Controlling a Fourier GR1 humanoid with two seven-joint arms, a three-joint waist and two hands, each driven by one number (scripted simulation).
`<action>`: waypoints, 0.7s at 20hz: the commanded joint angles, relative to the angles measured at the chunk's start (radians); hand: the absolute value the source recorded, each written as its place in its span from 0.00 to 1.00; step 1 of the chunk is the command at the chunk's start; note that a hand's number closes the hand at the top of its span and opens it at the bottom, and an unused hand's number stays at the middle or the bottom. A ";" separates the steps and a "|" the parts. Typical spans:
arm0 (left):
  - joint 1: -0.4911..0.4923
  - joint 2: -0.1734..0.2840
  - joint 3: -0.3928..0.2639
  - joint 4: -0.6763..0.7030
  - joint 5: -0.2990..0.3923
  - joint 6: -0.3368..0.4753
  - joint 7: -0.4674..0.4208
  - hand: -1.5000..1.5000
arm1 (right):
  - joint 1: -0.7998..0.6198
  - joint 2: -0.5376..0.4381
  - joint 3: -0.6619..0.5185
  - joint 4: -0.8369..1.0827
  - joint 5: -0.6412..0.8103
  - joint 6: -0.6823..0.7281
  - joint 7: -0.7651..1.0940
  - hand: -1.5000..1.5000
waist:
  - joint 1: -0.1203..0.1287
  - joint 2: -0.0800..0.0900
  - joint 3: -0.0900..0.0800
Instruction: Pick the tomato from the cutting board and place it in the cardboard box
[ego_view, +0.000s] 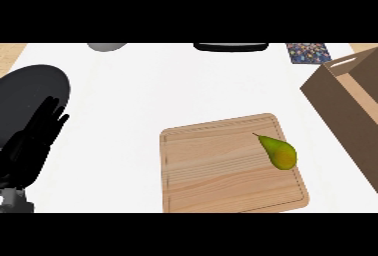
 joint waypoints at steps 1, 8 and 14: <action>-0.007 -0.027 -0.002 0.057 -0.026 -0.005 -0.053 0.50 | 0.081 0.012 -0.042 0.095 -0.014 -0.089 -0.116 1.00 | -0.004 0.001 0.000; -0.009 -0.012 0.010 0.005 -0.017 -0.003 0.009 0.50 | 0.104 0.049 -0.094 0.250 -0.053 -0.052 -0.068 1.00 | -0.001 0.000 0.000; -0.043 -0.027 0.014 0.052 -0.040 -0.002 -0.019 0.50 | 0.118 0.095 -0.112 0.412 -0.110 -0.151 -0.266 0.00 | 0.002 0.003 0.000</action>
